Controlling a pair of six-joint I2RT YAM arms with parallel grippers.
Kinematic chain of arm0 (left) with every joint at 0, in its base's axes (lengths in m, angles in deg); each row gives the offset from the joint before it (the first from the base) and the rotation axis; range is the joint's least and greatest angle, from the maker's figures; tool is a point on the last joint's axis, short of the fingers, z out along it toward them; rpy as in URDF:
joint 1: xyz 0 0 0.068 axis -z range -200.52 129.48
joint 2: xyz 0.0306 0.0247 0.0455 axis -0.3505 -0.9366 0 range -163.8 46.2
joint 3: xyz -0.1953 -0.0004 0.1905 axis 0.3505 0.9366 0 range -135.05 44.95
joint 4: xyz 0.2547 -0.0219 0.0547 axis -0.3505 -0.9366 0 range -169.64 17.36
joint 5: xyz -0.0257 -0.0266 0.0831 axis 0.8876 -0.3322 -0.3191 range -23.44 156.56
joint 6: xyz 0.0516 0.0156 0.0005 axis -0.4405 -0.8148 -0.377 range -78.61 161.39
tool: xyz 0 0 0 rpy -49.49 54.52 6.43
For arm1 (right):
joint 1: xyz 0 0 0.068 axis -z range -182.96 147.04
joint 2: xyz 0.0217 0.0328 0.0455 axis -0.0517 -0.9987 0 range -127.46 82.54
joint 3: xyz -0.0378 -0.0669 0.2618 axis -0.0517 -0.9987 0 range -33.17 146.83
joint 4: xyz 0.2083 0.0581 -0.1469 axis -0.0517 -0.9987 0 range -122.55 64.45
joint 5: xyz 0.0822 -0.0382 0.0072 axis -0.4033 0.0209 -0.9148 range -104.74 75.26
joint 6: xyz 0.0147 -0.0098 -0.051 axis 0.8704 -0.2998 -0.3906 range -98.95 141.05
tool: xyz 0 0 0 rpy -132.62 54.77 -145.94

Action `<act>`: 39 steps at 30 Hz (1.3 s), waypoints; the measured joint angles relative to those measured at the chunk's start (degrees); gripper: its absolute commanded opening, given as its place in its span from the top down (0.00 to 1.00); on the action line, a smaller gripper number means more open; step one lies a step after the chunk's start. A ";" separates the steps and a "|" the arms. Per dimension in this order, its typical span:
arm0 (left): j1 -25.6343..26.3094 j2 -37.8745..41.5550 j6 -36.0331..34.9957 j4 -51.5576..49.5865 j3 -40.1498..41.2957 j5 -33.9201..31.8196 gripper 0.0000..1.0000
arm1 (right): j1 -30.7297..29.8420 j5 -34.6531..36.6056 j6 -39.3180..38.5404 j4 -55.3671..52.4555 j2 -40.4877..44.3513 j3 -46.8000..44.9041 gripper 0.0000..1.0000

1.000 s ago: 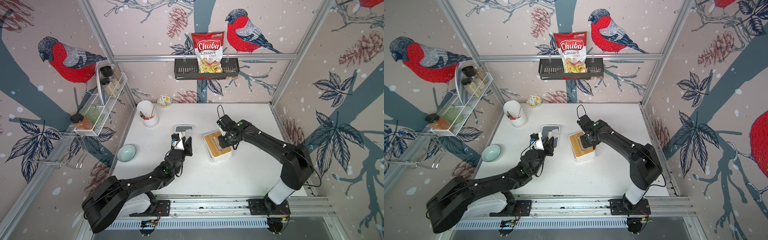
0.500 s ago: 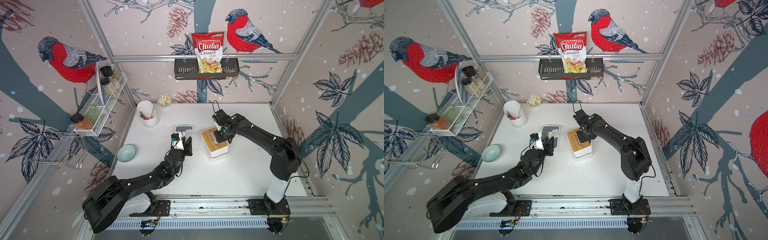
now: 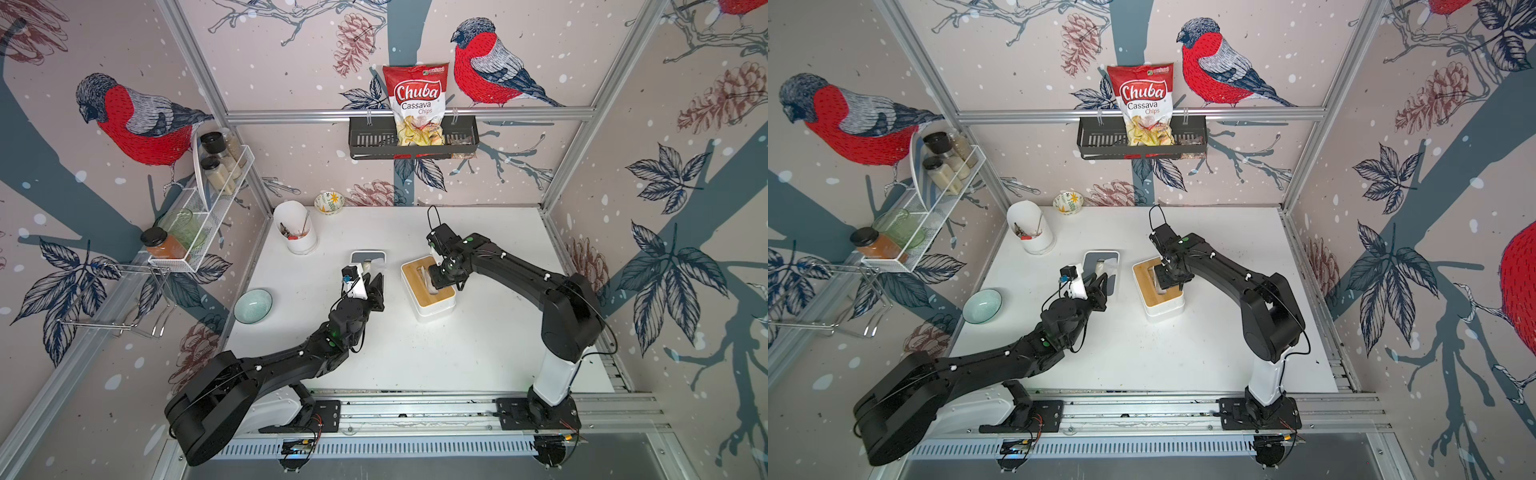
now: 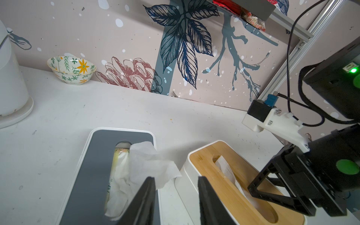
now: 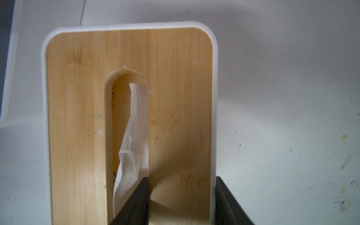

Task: Put the tissue paper into the tissue box
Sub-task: Close the box lid on the tissue box.

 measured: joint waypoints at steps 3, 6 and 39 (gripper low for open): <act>-0.04 0.02 0.11 -0.02 0.00 -0.02 0.60 | -0.02 0.07 0.22 2.58 1.62 -2.36 0.81; -0.04 -0.13 0.11 -0.04 0.00 -0.02 0.60 | -0.37 0.50 0.83 5.11 3.67 -5.25 0.82; -0.22 -1.73 0.68 -0.35 -0.76 1.22 0.60 | -4.26 8.70 6.82 19.04 15.58 -18.97 0.12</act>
